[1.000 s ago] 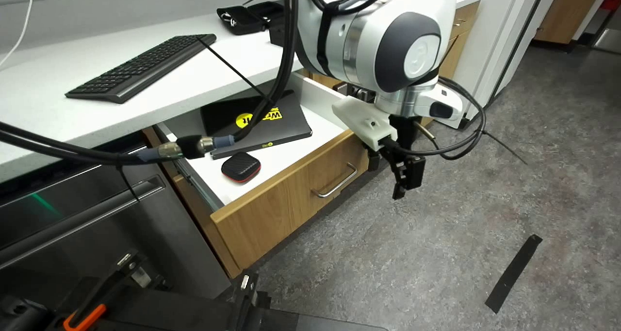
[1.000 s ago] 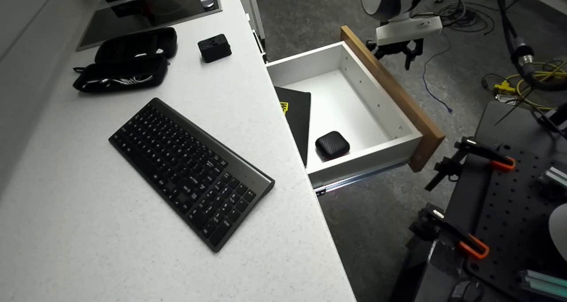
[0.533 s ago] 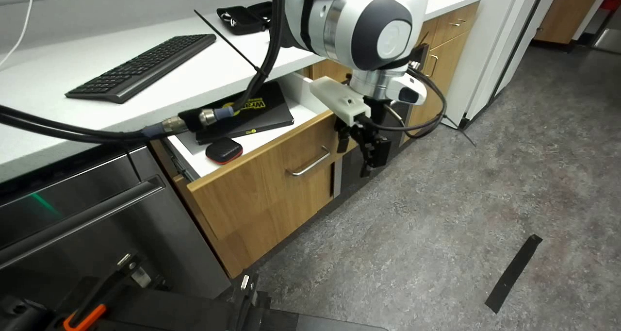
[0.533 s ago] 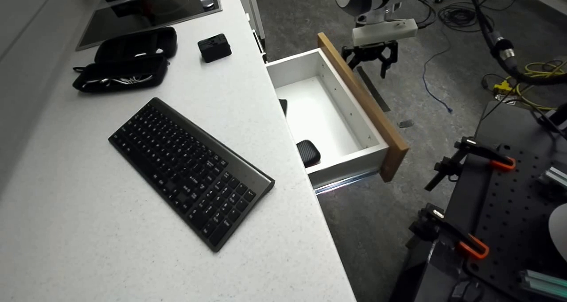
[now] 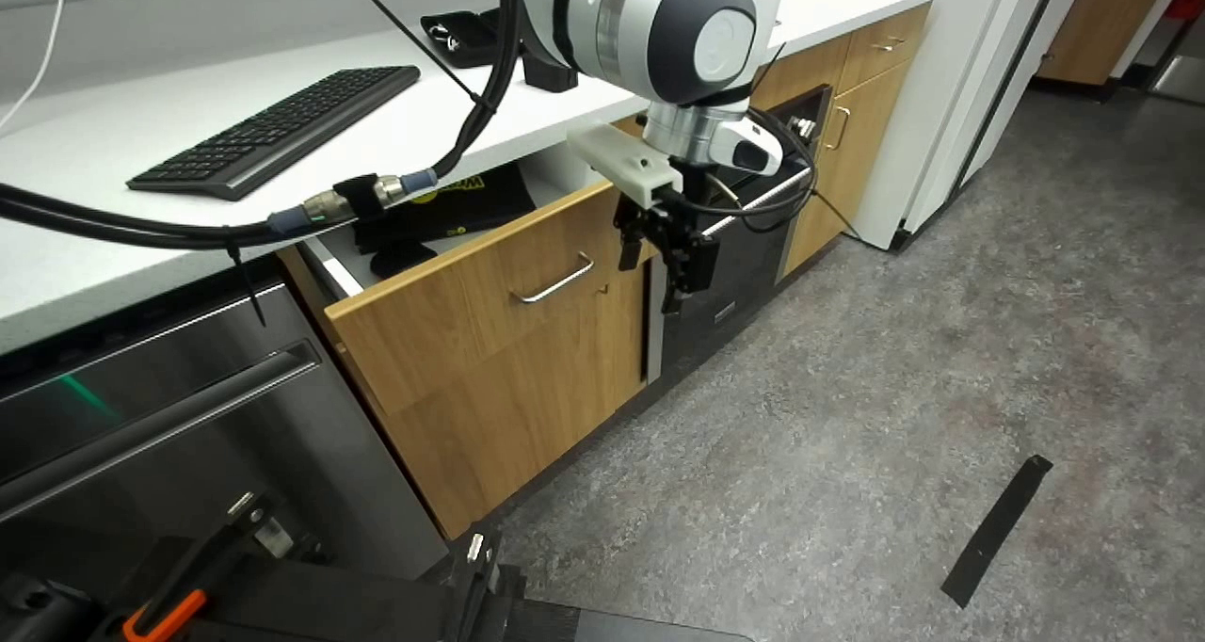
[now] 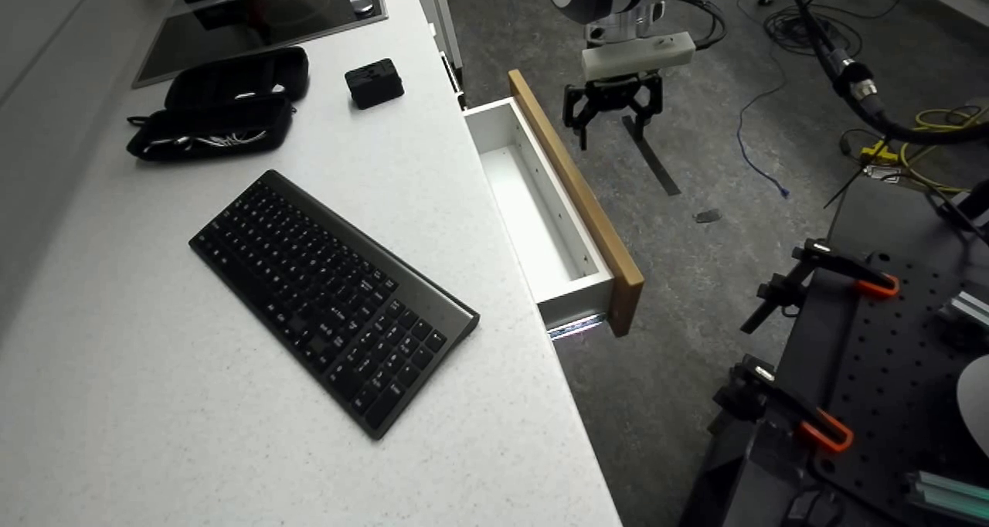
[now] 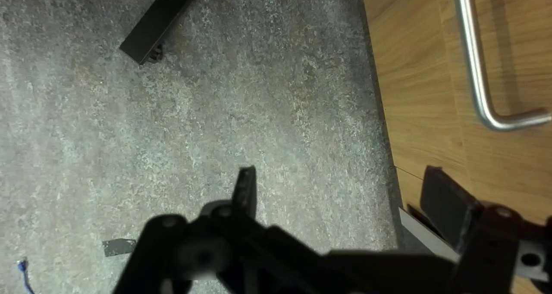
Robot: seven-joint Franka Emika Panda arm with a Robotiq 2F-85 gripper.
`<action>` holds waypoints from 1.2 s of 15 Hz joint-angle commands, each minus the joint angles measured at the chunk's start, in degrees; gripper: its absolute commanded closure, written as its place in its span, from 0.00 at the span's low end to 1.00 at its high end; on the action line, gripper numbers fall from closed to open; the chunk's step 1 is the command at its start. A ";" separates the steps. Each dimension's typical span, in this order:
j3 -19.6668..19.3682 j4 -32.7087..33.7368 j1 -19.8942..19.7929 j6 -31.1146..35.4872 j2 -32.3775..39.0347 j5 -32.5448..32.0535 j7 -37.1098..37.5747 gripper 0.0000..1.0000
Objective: Close the drawer at the left of the oven
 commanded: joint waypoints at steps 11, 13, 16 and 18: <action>2.85 7.23 -0.24 -0.71 5.76 6.90 -1.29 0.00; 4.14 8.00 -0.22 -1.11 5.95 8.21 -2.11 0.00; 5.77 8.97 -0.03 -1.63 6.53 9.71 -3.42 0.00; 7.15 10.42 0.06 -2.98 7.46 10.48 -4.11 0.00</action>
